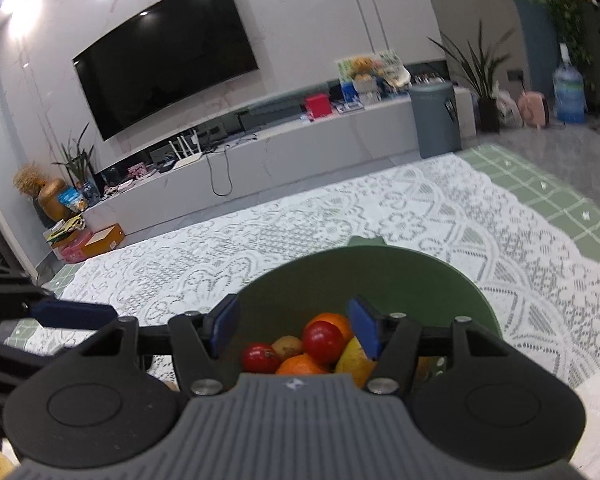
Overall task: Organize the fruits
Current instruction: 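Withdraw both open grippers back toward the last tomato and kiwi, then grasp the red tomato with the left gripper while the right gripper grasps the brown kiwi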
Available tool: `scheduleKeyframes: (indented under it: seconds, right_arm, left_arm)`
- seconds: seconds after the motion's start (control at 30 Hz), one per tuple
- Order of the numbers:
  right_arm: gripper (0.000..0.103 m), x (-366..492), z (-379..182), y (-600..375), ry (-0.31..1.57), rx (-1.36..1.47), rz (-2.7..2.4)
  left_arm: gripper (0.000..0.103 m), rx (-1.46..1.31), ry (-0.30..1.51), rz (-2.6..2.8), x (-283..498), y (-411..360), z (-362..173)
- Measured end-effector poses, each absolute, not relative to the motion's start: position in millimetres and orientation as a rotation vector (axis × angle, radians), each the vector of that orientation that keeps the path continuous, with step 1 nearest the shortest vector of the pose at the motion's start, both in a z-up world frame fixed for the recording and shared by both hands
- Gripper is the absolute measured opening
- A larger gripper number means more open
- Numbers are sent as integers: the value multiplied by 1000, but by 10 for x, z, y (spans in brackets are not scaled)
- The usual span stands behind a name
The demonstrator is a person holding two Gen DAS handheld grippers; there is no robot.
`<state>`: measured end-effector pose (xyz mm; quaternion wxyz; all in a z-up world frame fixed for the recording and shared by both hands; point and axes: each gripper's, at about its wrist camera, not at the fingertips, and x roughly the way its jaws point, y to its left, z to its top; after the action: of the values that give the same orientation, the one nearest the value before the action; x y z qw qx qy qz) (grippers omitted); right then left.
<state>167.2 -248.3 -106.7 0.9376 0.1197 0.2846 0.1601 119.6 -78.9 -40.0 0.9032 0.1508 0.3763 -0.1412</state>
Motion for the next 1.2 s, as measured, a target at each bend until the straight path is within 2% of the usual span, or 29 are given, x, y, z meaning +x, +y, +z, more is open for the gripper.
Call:
scheduleKeyframes:
  seconds: [0.2,0.47,1.03,1.2]
  right_arm:
    - [61,1415,-963,-2265,496,132,347]
    - [68,1147,-925,-1996,472,61,393]
    - [68,959,-977,-1371,582,-15,507]
    - [63,975,-1011,-1135,604,-87,543]
  left_arm:
    - [52,183,779,-176,1056,-478,-316]
    - [52,21,794,-110,864,-44,-358]
    - [52,-124,790,-87,793,471,-545]
    - [52,-156,803,-86,855,575,-628]
